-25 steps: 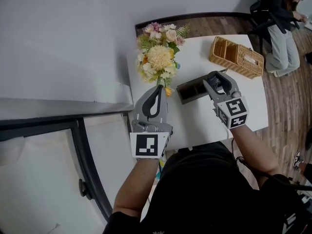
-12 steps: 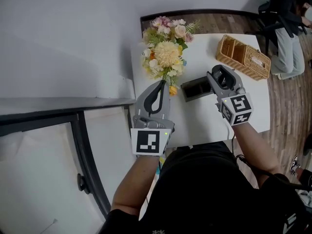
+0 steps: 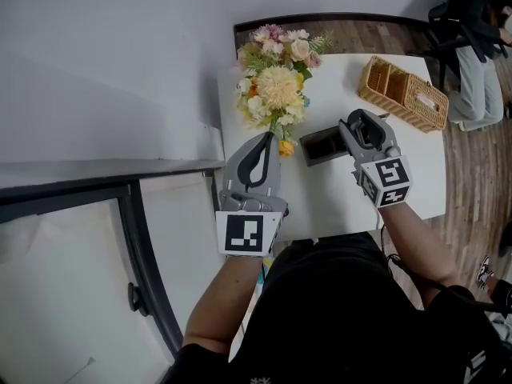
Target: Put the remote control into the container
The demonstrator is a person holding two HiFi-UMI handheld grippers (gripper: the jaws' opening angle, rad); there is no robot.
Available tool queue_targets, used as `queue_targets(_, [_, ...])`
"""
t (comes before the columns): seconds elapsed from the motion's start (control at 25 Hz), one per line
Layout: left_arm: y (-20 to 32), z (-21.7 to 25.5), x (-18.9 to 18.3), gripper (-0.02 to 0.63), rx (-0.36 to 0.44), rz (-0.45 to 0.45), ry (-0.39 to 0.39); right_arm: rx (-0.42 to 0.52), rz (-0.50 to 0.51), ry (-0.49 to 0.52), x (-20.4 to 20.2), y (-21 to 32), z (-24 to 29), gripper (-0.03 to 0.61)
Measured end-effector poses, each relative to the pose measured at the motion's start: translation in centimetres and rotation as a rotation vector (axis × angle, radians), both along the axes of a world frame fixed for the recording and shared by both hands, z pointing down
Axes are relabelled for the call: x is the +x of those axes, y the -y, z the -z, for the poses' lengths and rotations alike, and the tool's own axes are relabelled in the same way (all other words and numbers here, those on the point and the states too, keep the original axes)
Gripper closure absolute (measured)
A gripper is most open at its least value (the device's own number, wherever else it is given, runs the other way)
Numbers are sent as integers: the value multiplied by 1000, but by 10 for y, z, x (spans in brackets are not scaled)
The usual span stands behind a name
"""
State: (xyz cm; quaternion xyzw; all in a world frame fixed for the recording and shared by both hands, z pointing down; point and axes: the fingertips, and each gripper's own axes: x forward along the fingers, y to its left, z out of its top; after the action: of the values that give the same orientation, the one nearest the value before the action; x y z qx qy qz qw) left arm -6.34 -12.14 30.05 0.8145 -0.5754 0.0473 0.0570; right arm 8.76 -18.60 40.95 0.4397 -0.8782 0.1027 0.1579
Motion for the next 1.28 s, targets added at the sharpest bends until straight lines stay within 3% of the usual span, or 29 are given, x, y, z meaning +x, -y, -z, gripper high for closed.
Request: queue_targets(1.28, [-14, -27, 0, 614, -72, 22, 26, -77, -17, -62, 11, -24, -64, 379])
